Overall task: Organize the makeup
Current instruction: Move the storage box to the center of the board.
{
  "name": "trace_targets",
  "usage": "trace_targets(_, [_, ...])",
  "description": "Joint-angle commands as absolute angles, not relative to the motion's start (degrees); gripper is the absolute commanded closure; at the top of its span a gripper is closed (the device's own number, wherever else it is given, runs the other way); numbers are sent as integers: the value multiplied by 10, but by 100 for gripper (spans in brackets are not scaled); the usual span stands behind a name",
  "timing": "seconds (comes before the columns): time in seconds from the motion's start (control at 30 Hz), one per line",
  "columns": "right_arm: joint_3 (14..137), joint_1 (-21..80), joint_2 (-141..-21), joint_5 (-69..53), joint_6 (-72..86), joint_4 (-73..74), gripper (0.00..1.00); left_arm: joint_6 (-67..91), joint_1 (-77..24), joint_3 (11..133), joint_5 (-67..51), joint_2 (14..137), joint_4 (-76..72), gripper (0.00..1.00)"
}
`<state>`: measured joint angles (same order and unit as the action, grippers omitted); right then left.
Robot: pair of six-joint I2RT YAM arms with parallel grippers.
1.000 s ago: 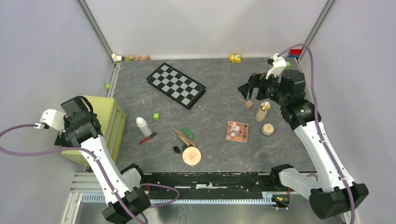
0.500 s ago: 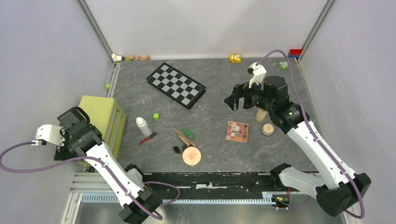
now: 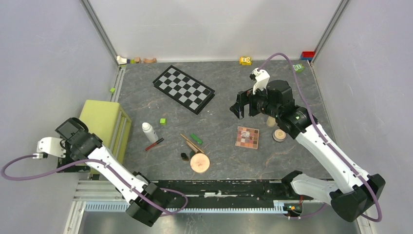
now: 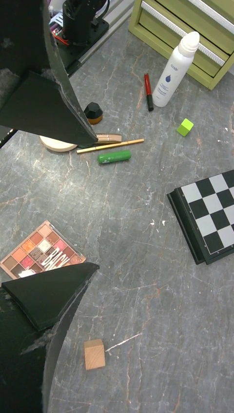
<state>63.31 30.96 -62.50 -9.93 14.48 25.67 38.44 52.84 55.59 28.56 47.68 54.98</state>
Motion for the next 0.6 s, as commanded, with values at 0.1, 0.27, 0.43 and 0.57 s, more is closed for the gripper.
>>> trace_targets(0.1, [675,313,-634,-79,126,259,3,338,539,502,187,454,416,0])
trace_targets(0.27, [683,313,-639,-70,119,263,3,326,538,477,117,452,370,0])
trace_targets(0.43, [684,313,-633,-52,110,264,3,321,538,453,15,462,307,1])
trace_targets(0.57, [683,313,-631,-36,103,263,3,317,527,449,-45,488,275,1])
